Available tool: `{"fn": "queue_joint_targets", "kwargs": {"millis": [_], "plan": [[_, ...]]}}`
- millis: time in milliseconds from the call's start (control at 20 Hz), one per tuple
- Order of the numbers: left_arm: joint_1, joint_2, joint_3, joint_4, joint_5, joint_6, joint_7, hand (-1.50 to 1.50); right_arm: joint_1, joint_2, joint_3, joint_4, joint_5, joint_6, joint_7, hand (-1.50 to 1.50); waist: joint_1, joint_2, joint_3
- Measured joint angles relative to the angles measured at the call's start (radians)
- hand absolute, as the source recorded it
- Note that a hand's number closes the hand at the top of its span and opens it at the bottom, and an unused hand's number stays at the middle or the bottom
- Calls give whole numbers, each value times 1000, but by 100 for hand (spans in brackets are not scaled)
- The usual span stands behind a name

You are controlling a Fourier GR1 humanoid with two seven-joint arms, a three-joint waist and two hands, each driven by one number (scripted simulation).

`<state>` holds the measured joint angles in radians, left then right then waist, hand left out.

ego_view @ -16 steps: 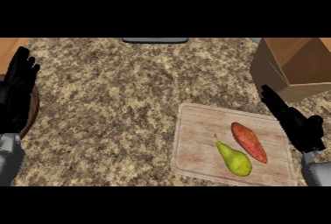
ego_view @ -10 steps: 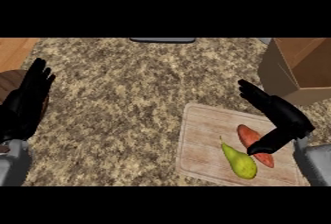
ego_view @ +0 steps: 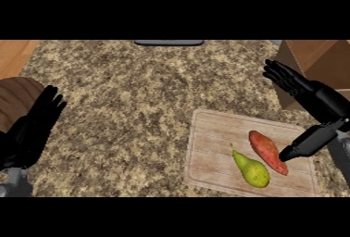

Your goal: Pick the pear from the cutting board and place it in the cardboard box

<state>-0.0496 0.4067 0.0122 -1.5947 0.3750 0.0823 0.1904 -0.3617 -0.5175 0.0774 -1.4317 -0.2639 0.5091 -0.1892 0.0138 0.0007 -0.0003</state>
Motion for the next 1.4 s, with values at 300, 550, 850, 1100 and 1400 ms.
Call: {"fn": "queue_joint_targets", "kwargs": {"millis": [300,550,850,1100,1400], "plan": [[2,3,14,6,15,-19,7,0,-74,-161,75,-107,120,152,43,-150,-6,-4,-1],[2,-8,10,24,5,-22,-3,0,-157,-242,193,-199,274,231,139,-150,-2,-3,-2],[7,-16,16,10,9,-28,4,0,-231,-232,328,-265,356,344,327,-150,-2,-3,-2],[14,-23,16,-23,-10,-15,29,0,-261,-148,379,-252,338,416,504,-150,-5,-3,-1],[28,-33,35,-43,-20,-27,36,0,-245,-91,395,-239,340,461,624,-150,-8,-2,0]]}}
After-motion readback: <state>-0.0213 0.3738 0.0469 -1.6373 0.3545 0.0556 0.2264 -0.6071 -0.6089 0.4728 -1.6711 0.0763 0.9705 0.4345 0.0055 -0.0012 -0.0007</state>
